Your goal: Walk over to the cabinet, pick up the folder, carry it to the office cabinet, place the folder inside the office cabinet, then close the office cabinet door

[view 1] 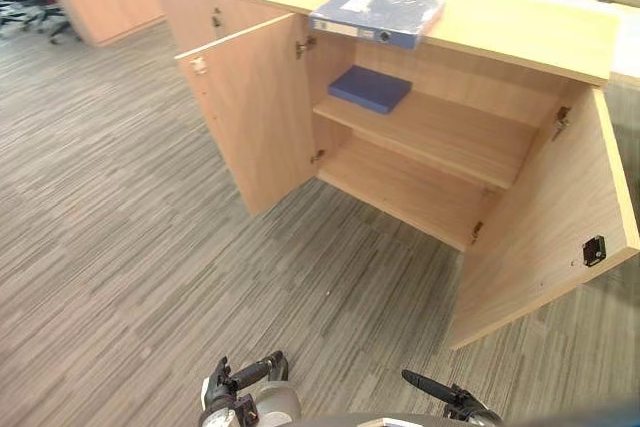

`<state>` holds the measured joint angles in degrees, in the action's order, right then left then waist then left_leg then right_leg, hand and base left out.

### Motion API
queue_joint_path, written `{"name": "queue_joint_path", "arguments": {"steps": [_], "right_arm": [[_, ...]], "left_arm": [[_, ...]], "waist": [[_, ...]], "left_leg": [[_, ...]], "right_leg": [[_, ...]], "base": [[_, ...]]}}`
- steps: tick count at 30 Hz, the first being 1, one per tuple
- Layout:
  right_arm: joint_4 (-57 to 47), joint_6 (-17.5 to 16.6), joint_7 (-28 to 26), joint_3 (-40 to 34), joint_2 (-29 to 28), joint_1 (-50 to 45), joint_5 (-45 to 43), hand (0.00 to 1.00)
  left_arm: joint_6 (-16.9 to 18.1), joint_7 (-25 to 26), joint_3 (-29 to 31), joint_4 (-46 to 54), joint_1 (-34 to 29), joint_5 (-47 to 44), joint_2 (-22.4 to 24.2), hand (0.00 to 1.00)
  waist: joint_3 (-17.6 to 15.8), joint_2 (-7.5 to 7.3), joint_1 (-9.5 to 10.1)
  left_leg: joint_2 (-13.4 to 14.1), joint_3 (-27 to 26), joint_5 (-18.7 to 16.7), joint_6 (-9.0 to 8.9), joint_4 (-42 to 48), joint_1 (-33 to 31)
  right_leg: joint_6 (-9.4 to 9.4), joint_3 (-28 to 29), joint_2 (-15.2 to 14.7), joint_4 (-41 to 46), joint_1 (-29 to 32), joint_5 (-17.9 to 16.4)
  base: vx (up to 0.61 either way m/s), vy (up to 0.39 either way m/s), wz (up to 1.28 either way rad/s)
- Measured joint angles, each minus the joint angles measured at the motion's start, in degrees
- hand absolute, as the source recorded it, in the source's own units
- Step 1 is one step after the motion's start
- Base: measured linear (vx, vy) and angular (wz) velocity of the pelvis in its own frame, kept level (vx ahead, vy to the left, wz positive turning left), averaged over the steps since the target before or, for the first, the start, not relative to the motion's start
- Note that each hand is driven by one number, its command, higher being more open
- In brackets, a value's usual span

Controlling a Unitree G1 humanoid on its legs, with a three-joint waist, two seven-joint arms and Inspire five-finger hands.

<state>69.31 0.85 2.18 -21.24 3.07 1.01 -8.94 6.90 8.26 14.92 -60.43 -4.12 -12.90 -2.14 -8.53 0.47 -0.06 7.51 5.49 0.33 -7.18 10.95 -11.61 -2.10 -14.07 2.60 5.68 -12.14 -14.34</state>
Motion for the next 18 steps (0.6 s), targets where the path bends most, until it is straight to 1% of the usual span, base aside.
{"name": "queue_joint_path", "arguments": {"steps": [1,2,3,4,5,6,7,8,9,10,11,12,13,14,15,16,17,18], "right_arm": [[0.0,0.2,-0.1,-0.1,0.0,-0.7,0.2,1.0],[0.0,0.3,-0.3,-0.3,-0.1,-1.3,0.1,1.0],[-0.1,0.3,-0.4,-0.3,-0.1,-1.6,0.1,1.0],[-0.7,0.3,-0.7,-0.9,0.2,-2.0,0.2,1.0],[-1.1,0.4,-1.0,-2.5,0.3,-2.4,0.5,1.0],[-1.1,0.4,-1.2,-3.0,0.3,-2.9,0.5,1.0],[-1.2,0.4,-1.5,-3.8,0.4,-3.5,0.6,1.0],[-1.5,0.4,-1.7,-4.6,0.7,-4.0,0.8,1.0],[-2.1,0.4,-1.6,-4.8,1.2,-4.1,1.4,1.0],[-2.3,0.3,-1.5,-4.8,1.4,-3.9,2.1,1.0],[-2.6,0.2,-1.5,-4.8,1.4,-3.8,2.1,1.0],[-3.4,0.2,-1.7,-5.1,1.5,-3.8,2.1,1.0],[-3.7,0.1,-1.7,-5.0,1.6,-3.8,2.1,1.0],[-3.9,0.0,-1.6,-4.6,1.4,-4.1,2.2,1.0],[-4.1,-0.1,-1.5,-4.5,0.7,-4.0,2.1,1.0],[-4.6,-0.1,-1.5,-4.5,-0.2,-4.0,2.1,1.0],[-5.0,-0.2,-1.5,-4.5,-1.4,-4.1,2.1,1.0],[-4.9,-0.3,-1.4,-5.2,-1.1,-3.9,2.1,1.0]], "left_arm": [[0.0,0.0,0.0,-0.1,0.1,0.0,-0.6,1.0],[0.0,0.0,0.0,-0.2,-0.1,0.0,-0.6,1.0],[0.0,0.0,0.0,-0.5,-0.2,0.0,-0.6,1.0],[-0.1,0.1,0.0,-0.7,-0.3,0.0,-0.4,1.0],[-0.1,0.0,0.0,-0.8,-0.7,0.0,-0.5,1.0],[-0.1,0.0,0.0,-0.8,-1.0,0.0,-0.6,1.0],[-0.1,-0.1,-0.1,-0.8,-1.5,0.1,-0.6,1.0],[-0.1,-0.1,-0.1,-0.8,-1.7,0.2,-0.3,1.0],[-0.2,-0.1,0.1,-0.8,-1.7,0.8,0.3,1.0],[-0.3,0.0,0.1,-0.8,-1.5,1.3,0.1,1.0],[-0.8,0.2,0.1,-0.8,-1.1,2.2,-0.2,1.0],[-0.9,0.2,0.1,-1.1,-1.0,2.3,-0.2,1.0],[-0.9,0.3,0.0,-1.1,-0.9,2.3,-0.1,1.0],[-1.0,0.6,0.1,-1.1,-0.9,2.2,-0.1,1.0],[-0.8,0.7,0.1,-1.1,-0.6,2.3,-0.3,1.0],[-0.7,0.7,0.1,-1.2,-0.3,2.3,-0.3,1.0],[-0.9,0.3,0.4,-0.9,0.0,2.6,-0.9,1.0],[-0.9,-0.1,0.2,-1.8,1.2,3.3,-0.9,1.0]], "waist": [[0.2,-1.38,0.02],[0.6,-1.71,0.16],[0.8,-1.76,0.17],[0.8,-1.71,0.26],[1.2,-2.36,0.18],[1.5,-2.68,0.1],[2.1,-2.87,-0.13],[2.4,-2.67,-0.37],[2.5,-2.12,-0.43],[2.3,-2.07,-0.42],[1.8,-1.8,-0.4],[1.0,-1.15,-0.42],[0.4,-0.9,-0.55],[-0.6,-0.47,-0.71],[-1.0,-1.15,-0.74],[-1.3,-1.89,-0.76],[-1.2,-4.15,-0.53],[-2.3,-3.1,-0.54]], "left_leg": [[-1.9,-1.5,0.9,0.4,-1.2,2.3],[-3.0,-3.1,0.2,1.57,-1.8,3.4],[-3.8,-4.1,-0.4,2.54,-1.8,4.2],[-5.4,-5.8,-1.3,3.89,-1.9,6.5],[-7.9,-6.9,-2.1,5.13,-2.6,9.7],[-9.1,-6.9,-2.6,5.85,-3.2,11.3],[-11.1,-7.0,-3.5,7.27,-4.3,14.2],[-11.8,-6.9,-4.0,8.05,-5.3,16.0],[-12.0,-7.0,-4.6,8.97,-6.5,18.0],[-11.9,-6.9,-4.8,9.14,-6.8,18.7],[-10.9,-6.3,-4.8,9.23,-6.9,19.5],[-9.2,-6.2,-4.8,9.25,-6.9,20.9],[-8.3,-6.4,-4.8,9.25,-6.9,22.0],[-6.5,-6.5,-4.9,9.18,-6.9,23.8],[-5.4,-6.5,-5.5,8.33,-6.7,24.7],[-5.2,-6.8,-6.3,7.67,-6.5,24.7],[-6.2,-7.6,-8.6,6.23,-6.2,24.8],[-4.7,-8.1,-10.9,4.95,-6.2,26.1]], "right_leg": [[2.13,1.2,-3.2,2.7,0.5,-1.2],[3.58,1.8,-5.3,6.8,2.2,-2.0],[4.52,2.0,-6.8,10.5,3.5,-2.5],[5.4,1.9,-10.1,19.8,6.3,-2.9],[4.54,-0.7,-15.0,30.0,8.9,-2.2],[2.71,-2.7,-17.8,35.0,10.0,-1.1],[-2.08,-7.4,-23.4,43.1,11.5,2.8],[-4.39,-10.7,-27.0,47.6,12.3,6.4],[-4.49,-13.7,-30.6,53.1,13.6,7.0],[-3.07,-14.6,-31.7,55.2,14.5,6.0],[-0.93,-15.4,-31.8,57.0,16.4,3.3],[2.15,-15.5,-29.7,55.9,17.9,0.5],[3.33,-15.6,-28.4,54.3,18.1,-0.7],[4.86,-15.6,-25.4,48.6,18.8,-2.1],[5.84,-15.1,-22.7,40.6,20.1,-2.1],[6.76,-14.8,-21.6,35.4,20.5,-1.5],[6.61,-14.1,-20.8,25.9,20.8,0.7],[3.6,-15.3,-19.6,26.6,19.5,0.2]], "base": [[0.46,0.248,-0.49],[0.37,0.23,-0.43],[0.29,0.229,-0.39],[0.36,0.317,-0.36],[0.41,0.375,-0.3],[0.38,0.366,-0.14],[0.29,0.28,0.0],[0.26,0.243,0.0],[0.18,0.164,-0.02],[0.19,0.151,-0.04],[0.15,0.081,-0.05],[0.13,0.046,-0.07],[0.12,-0.012,-0.16],[0.12,-0.076,-0.16],[0.12,-0.117,-0.12],[0.1,-0.203,-0.02],[0.06,-0.2,0.05],[0.08,-0.239,0.0]]}}
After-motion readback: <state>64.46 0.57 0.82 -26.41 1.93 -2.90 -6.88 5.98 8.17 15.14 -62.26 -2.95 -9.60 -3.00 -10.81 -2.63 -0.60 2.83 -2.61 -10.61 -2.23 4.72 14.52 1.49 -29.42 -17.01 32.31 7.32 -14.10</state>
